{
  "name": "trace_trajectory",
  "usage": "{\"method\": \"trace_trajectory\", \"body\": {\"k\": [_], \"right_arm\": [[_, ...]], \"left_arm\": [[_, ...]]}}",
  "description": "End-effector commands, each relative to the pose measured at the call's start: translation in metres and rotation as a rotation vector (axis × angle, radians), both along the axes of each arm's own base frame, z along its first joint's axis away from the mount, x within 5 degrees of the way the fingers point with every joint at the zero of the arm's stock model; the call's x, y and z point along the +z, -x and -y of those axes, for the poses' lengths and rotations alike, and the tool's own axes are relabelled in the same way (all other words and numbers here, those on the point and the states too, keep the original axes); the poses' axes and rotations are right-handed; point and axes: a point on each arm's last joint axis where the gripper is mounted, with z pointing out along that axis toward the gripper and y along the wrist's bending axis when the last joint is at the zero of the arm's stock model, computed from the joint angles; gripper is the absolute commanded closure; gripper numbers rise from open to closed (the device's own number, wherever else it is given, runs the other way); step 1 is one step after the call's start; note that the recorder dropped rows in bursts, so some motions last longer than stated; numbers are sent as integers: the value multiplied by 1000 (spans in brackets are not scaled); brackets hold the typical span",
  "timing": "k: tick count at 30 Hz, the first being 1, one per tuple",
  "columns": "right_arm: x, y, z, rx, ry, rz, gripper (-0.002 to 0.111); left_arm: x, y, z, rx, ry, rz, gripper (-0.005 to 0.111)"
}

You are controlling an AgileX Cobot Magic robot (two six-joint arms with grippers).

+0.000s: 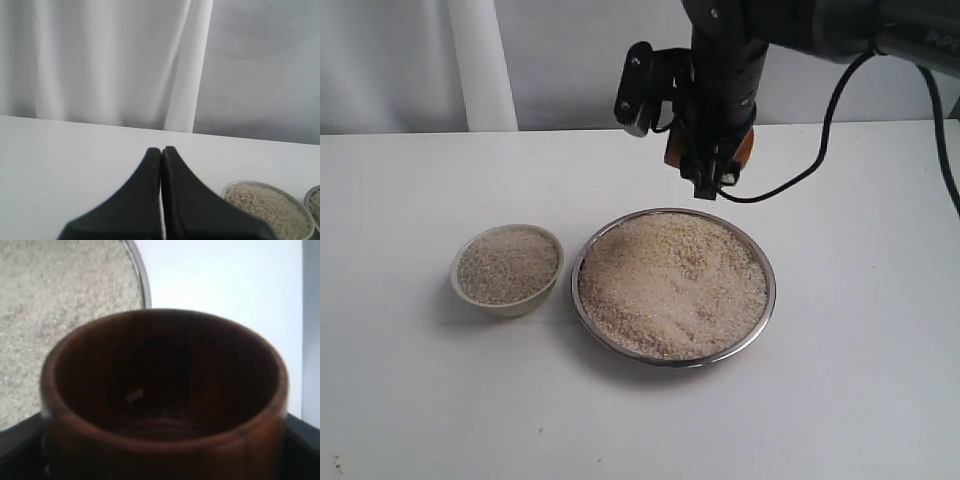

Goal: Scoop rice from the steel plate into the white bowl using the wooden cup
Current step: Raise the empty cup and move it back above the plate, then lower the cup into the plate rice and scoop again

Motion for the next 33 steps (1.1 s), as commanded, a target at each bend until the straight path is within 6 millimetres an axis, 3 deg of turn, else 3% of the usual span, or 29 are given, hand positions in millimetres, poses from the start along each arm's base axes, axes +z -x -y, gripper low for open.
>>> {"method": "trace_trajectory", "body": {"k": [1,12,16,20,24,33], "right_arm": [[-14,7,9,39,95,-42,108],[-45,20,18,157,266,-125,108],[-65,28,3,248,371,-113,108],[-101,32,-13,325,543,-153,108],[-121,36,-20,372,650,-181,108],[-133,46,-32,412,595,-225,108]], "left_arm": [[0,0,0,-5,10,1,107],[0,0,0,-5,10,1,107],[0,0,0,-5,10,1,107],[0,0,0,-5,10,1,107],[0,0,0,-5,10,1,107],[0,0,0,-5,10,1,107]]}}
